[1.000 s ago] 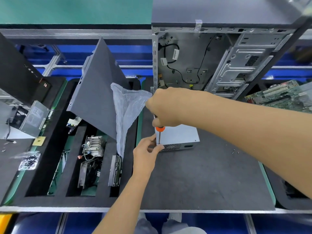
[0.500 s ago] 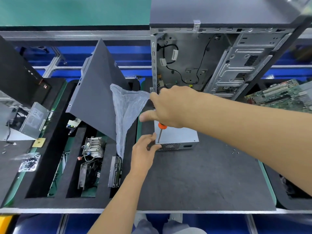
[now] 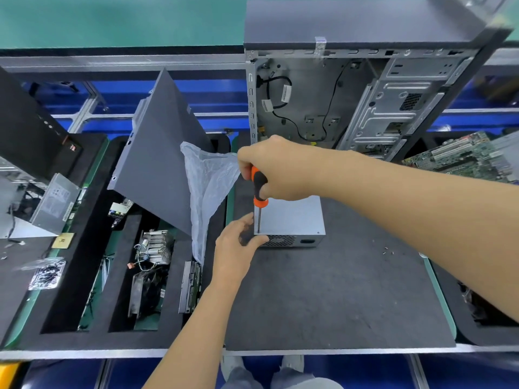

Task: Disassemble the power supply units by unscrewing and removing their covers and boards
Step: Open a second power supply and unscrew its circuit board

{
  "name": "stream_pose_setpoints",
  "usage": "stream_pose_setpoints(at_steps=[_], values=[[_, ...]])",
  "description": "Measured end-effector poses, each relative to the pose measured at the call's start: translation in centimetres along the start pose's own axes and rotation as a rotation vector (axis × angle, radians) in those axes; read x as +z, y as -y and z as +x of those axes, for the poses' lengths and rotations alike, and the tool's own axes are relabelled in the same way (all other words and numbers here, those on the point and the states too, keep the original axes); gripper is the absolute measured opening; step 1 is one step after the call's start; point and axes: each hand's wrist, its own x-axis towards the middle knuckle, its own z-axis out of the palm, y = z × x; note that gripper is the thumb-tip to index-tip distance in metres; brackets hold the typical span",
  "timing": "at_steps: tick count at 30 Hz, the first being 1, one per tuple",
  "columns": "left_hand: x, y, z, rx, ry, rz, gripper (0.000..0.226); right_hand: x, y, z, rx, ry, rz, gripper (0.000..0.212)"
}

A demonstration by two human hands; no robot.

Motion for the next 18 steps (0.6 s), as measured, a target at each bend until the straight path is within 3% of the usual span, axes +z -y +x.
stream_pose_setpoints(at_steps=[2,5,8,11,13,16,18], values=[[-0.5,-1.1,-0.4,0.026,-0.035,-0.054,0.061,0.1,-0.1,-0.1,0.029,0.042,0.017,0.026],[-1.5,-3.4,-0.6,0.114,-0.032,-0.083,0.061,-0.1,0.5,-0.2,0.126,0.057,-0.106,0.043],[-2.3,-6.2,-0.3,0.212,0.037,-0.061,0.058,0.2,0.8,0.0,0.072,-0.011,-0.217,0.034],[-2.7,-8.2,0.0,0.236,0.114,-0.134,0.033,0.5,0.9,0.1,0.031,0.004,-0.108,0.039],[-2.8,-8.8,0.2,0.217,0.117,-0.209,0.013,0.4,0.9,0.1,0.018,0.060,0.085,0.055],[-2.7,-9.3,0.2,0.205,0.070,-0.226,0.022,-0.1,0.7,-0.6,-0.019,0.101,0.266,0.069],[-2.6,-9.5,0.2,0.192,0.039,-0.212,0.026,0.0,0.8,-1.1,-0.003,0.098,0.174,0.059]])
